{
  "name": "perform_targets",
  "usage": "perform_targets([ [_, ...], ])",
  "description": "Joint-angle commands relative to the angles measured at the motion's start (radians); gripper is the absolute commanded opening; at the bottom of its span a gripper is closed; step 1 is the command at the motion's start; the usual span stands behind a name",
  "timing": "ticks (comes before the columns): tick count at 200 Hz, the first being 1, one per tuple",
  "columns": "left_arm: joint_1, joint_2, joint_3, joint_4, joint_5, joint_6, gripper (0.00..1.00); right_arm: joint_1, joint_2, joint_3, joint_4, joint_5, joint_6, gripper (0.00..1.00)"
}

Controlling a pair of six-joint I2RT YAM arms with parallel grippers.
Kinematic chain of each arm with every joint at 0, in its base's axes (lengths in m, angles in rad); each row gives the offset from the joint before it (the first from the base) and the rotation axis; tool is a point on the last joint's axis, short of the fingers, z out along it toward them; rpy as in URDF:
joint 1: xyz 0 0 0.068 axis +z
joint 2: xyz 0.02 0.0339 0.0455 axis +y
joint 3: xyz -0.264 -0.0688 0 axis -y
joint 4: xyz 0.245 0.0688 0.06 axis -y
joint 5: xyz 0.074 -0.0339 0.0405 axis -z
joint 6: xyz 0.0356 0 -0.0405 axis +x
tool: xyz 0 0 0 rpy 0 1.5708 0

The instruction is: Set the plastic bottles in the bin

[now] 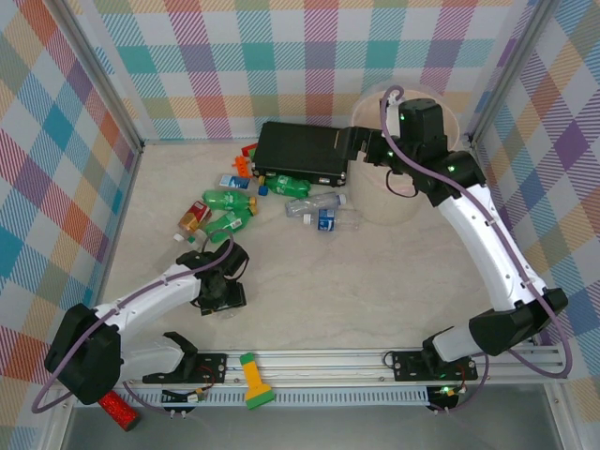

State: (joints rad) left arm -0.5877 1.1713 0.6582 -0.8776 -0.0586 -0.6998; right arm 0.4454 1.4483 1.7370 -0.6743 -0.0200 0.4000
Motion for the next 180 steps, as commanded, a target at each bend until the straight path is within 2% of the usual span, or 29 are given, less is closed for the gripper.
perform_targets([
  [1,-0.008,-0.025,0.043,-0.004,-0.032,0.022,0.59,-0.006,0.022,-0.014,0.026,-0.095,0.079,0.99],
  [29,-0.009,-0.056,0.142,-0.006,-0.006,0.078,0.56,-0.01,0.015,-0.066,0.102,-0.221,0.127,1.0],
  [61,-0.009,-0.062,0.313,0.017,0.039,0.171,0.56,-0.01,0.022,-0.109,0.2,-0.387,0.192,0.89],
  [96,-0.009,-0.01,0.506,0.06,0.125,0.254,0.56,-0.002,0.068,-0.098,0.226,-0.539,0.257,0.79],
  [133,-0.009,0.066,0.649,0.128,0.239,0.271,0.56,0.074,0.105,-0.1,0.236,-0.568,0.254,0.78],
  [180,-0.009,0.091,0.707,0.206,0.331,0.249,0.55,0.138,0.147,-0.129,0.298,-0.584,0.314,0.77],
])
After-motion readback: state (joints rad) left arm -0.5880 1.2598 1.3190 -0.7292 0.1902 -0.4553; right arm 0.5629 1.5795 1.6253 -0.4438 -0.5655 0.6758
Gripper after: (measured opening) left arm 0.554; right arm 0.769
